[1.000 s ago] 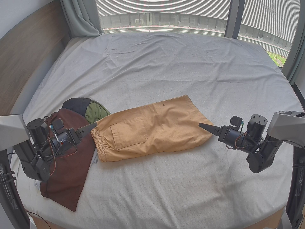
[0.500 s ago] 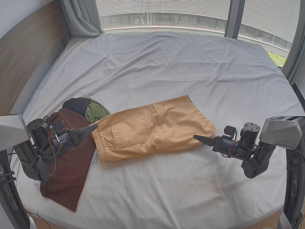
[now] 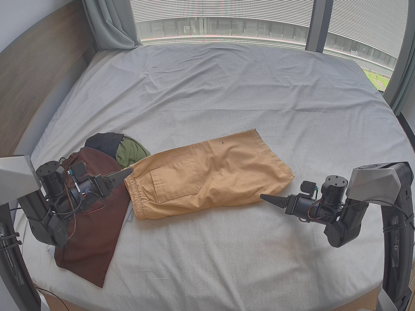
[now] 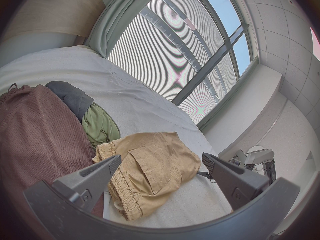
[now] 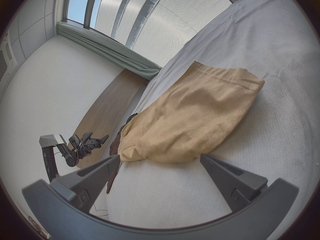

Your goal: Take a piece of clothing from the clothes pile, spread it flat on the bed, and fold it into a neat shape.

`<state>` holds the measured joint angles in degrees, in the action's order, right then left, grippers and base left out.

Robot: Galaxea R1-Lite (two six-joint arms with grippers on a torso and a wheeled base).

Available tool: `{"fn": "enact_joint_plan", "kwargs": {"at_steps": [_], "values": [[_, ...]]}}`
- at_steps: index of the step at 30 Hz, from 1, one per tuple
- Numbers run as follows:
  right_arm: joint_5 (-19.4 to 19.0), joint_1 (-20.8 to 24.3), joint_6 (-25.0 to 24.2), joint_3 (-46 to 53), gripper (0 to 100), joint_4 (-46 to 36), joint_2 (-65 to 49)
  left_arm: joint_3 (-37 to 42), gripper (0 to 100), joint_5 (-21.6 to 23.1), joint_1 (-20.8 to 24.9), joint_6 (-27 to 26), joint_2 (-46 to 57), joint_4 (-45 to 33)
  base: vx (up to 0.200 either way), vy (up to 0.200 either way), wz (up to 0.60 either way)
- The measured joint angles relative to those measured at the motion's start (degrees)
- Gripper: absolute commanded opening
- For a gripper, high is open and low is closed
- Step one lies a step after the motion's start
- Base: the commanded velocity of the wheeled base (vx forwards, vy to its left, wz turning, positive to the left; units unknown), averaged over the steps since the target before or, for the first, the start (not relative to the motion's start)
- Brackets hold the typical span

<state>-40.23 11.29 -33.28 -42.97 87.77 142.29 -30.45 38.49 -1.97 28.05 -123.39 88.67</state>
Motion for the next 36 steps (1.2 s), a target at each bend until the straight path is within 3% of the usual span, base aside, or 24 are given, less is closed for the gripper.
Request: {"fn": "enact_joint_plan", "kwargs": {"at_steps": [11,17,36], "values": [[0.2,0.3,-0.22,-1.84,100,-0.02,2.8,-0.11,100,0.0,-0.06,0.05,-0.1,-0.02,0.0,0.0,0.0],[5.21,2.32,-1.89,-5.51,100,-0.02,4.96,-0.13,100,0.0,-0.11,0.05,-0.15,-0.02,0.0,0.0,0.0],[11.5,7.45,-5.63,-13.81,100,-0.32,9.28,-0.13,100,0.0,-0.11,0.05,-0.26,0.0,0.0,0.0,0.0]]}}
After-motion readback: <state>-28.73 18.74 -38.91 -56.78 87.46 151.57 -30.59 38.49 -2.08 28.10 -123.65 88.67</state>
